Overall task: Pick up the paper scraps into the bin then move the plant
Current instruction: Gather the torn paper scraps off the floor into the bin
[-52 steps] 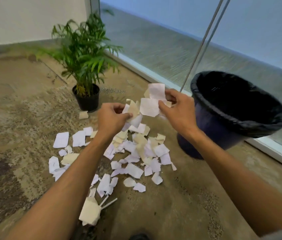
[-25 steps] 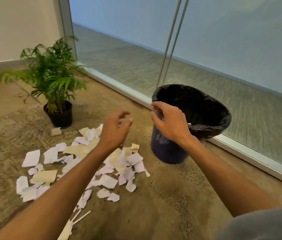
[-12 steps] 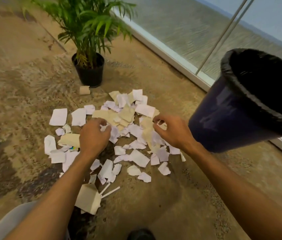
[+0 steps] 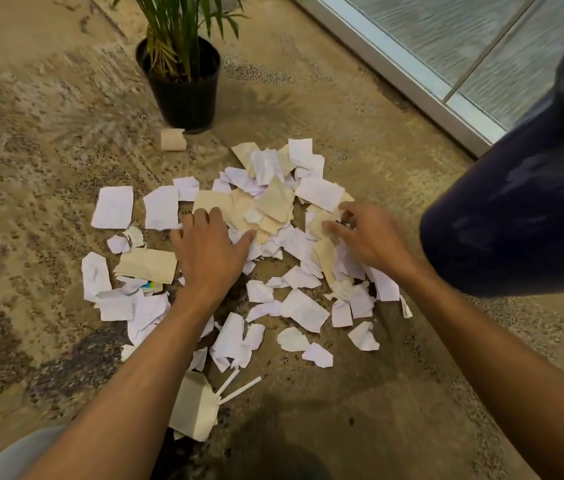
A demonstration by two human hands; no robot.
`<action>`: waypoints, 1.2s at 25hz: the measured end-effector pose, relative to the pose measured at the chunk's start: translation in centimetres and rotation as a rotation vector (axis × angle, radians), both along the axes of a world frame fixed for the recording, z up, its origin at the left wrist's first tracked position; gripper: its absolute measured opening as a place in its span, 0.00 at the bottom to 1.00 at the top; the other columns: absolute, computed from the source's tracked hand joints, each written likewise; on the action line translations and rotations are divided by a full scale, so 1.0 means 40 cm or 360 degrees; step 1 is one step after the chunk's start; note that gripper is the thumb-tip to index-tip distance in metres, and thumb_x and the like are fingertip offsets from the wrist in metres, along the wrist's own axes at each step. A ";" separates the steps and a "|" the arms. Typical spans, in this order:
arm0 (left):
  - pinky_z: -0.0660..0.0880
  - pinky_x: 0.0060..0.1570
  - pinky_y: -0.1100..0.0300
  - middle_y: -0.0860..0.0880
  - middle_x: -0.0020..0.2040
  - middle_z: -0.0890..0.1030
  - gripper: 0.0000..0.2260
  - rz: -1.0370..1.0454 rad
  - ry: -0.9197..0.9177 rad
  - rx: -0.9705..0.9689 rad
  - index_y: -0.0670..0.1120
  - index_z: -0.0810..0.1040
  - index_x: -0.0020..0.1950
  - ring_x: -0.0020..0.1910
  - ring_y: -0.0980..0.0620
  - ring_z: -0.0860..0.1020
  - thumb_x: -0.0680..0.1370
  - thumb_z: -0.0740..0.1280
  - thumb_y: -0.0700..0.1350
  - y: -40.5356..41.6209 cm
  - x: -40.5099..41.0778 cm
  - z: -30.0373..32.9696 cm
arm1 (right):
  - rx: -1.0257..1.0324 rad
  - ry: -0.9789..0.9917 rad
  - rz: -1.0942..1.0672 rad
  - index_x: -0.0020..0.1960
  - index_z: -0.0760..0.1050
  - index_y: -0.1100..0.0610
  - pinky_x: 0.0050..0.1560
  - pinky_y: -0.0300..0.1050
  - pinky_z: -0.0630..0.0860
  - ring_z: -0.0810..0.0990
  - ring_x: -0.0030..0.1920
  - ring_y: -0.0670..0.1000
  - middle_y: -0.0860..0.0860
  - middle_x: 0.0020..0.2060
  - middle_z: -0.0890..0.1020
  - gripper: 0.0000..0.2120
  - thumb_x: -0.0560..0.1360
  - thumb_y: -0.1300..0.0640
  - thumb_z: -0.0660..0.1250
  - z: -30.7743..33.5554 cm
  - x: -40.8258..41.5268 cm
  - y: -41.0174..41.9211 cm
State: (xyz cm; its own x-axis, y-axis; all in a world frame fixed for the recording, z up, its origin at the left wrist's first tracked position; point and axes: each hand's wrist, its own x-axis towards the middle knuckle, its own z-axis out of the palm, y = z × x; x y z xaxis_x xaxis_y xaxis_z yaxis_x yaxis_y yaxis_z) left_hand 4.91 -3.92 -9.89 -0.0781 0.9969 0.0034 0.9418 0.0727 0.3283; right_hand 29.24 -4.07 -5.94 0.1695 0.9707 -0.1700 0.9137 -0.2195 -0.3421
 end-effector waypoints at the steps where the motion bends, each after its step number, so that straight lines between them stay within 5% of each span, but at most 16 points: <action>1: 0.64 0.55 0.46 0.42 0.60 0.76 0.26 -0.0003 -0.0006 0.0010 0.43 0.76 0.61 0.62 0.41 0.69 0.75 0.64 0.63 0.002 0.002 -0.003 | -0.0037 0.0103 -0.0014 0.63 0.76 0.55 0.50 0.56 0.78 0.80 0.46 0.53 0.50 0.47 0.82 0.25 0.73 0.40 0.70 -0.003 -0.005 0.004; 9: 0.68 0.58 0.47 0.48 0.53 0.79 0.14 0.0094 -0.0569 -0.0266 0.50 0.80 0.47 0.59 0.44 0.73 0.67 0.77 0.53 0.022 0.000 0.023 | -0.0301 0.0691 0.0122 0.44 0.82 0.62 0.34 0.37 0.69 0.72 0.30 0.42 0.50 0.32 0.78 0.08 0.71 0.57 0.76 0.028 -0.044 0.002; 13: 0.77 0.47 0.49 0.50 0.37 0.81 0.10 0.0205 -0.1125 -0.0383 0.48 0.76 0.33 0.45 0.45 0.79 0.66 0.77 0.40 0.023 -0.003 0.044 | -0.0422 0.0736 0.0276 0.45 0.82 0.63 0.40 0.45 0.71 0.75 0.36 0.50 0.61 0.38 0.82 0.07 0.74 0.58 0.73 0.109 -0.032 0.000; 18: 0.76 0.39 0.55 0.47 0.35 0.81 0.03 0.0244 -0.1353 -0.0480 0.45 0.78 0.35 0.39 0.47 0.80 0.66 0.70 0.37 0.023 -0.004 0.070 | -0.0129 0.0533 0.0248 0.49 0.82 0.57 0.38 0.44 0.74 0.81 0.34 0.44 0.48 0.38 0.84 0.05 0.75 0.56 0.71 0.166 -0.017 0.028; 21: 0.74 0.38 0.55 0.47 0.36 0.80 0.08 0.0378 -0.1487 -0.0500 0.44 0.77 0.40 0.35 0.48 0.77 0.62 0.66 0.42 0.035 -0.014 0.101 | 0.0404 0.0343 0.0099 0.50 0.80 0.55 0.41 0.48 0.77 0.82 0.40 0.48 0.47 0.40 0.83 0.06 0.76 0.54 0.68 0.141 -0.046 0.050; 25: 0.64 0.33 0.57 0.46 0.36 0.74 0.16 0.0305 -0.1408 -0.0336 0.32 0.74 0.36 0.34 0.50 0.66 0.60 0.60 0.45 0.051 -0.035 0.123 | 0.0745 -0.0147 0.0130 0.42 0.81 0.56 0.35 0.44 0.72 0.76 0.33 0.47 0.47 0.33 0.80 0.09 0.76 0.52 0.65 0.084 -0.091 0.083; 30: 0.67 0.32 0.61 0.46 0.35 0.79 0.09 0.0240 -0.1208 -0.0323 0.35 0.80 0.38 0.33 0.49 0.72 0.71 0.64 0.40 0.050 -0.044 0.124 | 0.0653 -0.0485 0.0503 0.50 0.84 0.57 0.43 0.45 0.65 0.75 0.44 0.52 0.52 0.45 0.82 0.13 0.80 0.52 0.63 0.033 -0.122 0.090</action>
State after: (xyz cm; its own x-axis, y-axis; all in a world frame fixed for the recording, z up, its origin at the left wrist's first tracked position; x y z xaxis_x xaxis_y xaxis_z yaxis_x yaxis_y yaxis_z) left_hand 3.16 -1.91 -4.91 -0.1205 0.9508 -0.2853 0.4417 0.3087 0.8424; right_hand 24.34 -0.45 -4.60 -0.1561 0.9581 0.2403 0.9833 0.1736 -0.0536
